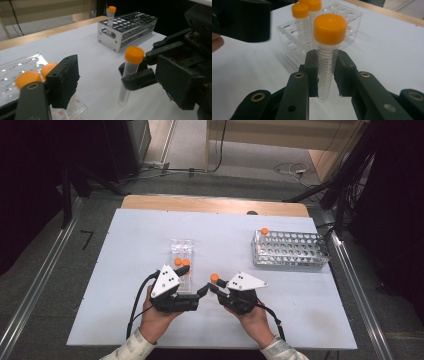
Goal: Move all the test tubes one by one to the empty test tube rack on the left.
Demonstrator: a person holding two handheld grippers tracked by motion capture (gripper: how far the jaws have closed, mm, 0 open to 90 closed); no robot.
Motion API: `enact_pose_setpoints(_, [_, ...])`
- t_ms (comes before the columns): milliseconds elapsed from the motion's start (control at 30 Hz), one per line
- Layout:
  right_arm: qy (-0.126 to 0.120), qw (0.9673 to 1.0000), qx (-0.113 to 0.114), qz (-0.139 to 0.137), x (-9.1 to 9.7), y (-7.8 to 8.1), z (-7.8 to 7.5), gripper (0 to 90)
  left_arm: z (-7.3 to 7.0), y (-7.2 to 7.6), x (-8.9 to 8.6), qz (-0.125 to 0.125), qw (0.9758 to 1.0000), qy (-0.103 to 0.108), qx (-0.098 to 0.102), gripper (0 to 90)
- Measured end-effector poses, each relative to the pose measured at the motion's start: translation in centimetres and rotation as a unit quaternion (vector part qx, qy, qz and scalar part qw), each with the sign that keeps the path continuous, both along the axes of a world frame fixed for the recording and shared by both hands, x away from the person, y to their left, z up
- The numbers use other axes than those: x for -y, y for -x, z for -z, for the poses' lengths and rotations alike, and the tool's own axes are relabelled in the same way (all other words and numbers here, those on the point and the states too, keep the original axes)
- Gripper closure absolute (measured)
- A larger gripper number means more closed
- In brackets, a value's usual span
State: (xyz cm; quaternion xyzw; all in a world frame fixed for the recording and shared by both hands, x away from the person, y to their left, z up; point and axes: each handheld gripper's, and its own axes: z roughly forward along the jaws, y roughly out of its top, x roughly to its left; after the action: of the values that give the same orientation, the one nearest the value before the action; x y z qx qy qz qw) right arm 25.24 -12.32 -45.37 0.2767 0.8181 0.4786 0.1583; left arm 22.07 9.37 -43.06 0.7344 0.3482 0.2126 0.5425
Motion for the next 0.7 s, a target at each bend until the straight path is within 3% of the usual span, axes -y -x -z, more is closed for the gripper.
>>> enact_pose_setpoints(300, [0.002, 0.9993, -0.008, -0.036, -1.3, 1.1, 0.2, 71.7, 0.6, 0.3, 0.7, 0.032, 0.9995, 0.005, -0.005, 44.1])
enact_pose_setpoints(500, [-0.003, 0.9991, -0.015, -0.038, -1.3, 1.1, 0.2, 71.7, 0.8, 0.4, 0.8, 0.042, 0.9991, 0.004, -0.008, 65.4])
enact_pose_setpoints(700, [-0.003, 0.9991, -0.019, -0.039, -1.3, 1.0, 0.3, 71.6, 0.9, 0.3, 0.7, 0.039, 0.9992, 0.002, -0.011, 69.5])
